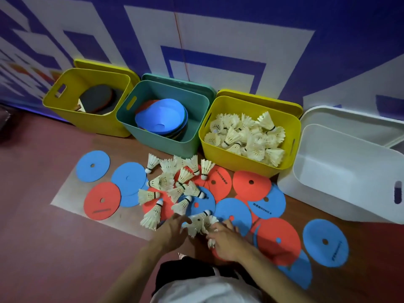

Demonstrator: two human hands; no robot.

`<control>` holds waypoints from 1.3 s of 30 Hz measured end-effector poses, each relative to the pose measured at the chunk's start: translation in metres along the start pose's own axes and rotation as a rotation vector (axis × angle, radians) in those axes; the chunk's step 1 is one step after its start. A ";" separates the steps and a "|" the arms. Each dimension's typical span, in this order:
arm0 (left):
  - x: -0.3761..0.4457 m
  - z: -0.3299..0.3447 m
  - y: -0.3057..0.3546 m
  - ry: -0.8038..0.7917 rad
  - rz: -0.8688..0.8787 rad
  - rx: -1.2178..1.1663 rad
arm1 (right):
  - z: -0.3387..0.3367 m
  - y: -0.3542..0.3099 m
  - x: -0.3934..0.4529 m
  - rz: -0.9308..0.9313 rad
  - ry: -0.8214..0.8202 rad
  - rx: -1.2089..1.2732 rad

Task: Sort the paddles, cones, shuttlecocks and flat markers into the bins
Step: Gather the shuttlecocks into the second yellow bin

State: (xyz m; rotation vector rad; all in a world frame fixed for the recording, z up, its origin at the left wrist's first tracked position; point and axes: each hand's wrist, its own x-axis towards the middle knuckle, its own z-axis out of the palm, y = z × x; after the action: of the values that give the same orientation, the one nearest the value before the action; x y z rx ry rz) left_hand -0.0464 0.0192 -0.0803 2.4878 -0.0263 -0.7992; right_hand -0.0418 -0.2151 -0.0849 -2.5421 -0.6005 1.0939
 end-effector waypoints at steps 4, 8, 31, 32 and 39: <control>0.007 0.006 0.003 -0.071 -0.006 0.028 | -0.007 -0.001 0.003 0.042 0.049 -0.042; 0.014 0.014 0.000 -0.117 0.000 0.045 | -0.028 0.005 -0.002 0.066 0.157 0.008; 0.030 -0.005 0.015 -0.003 0.185 -0.124 | -0.235 0.017 0.018 0.079 0.647 0.123; 0.028 -0.011 0.019 0.016 0.206 -0.139 | -0.229 0.013 0.016 0.063 0.647 0.135; 0.013 -0.063 0.056 0.139 0.421 -0.201 | -0.150 -0.002 -0.002 -0.105 0.431 0.051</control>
State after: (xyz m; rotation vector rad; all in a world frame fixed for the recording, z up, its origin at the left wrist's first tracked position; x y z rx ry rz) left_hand 0.0067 -0.0016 -0.0164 2.2294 -0.3876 -0.4279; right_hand 0.0677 -0.2317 0.0166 -2.5537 -0.5696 0.4924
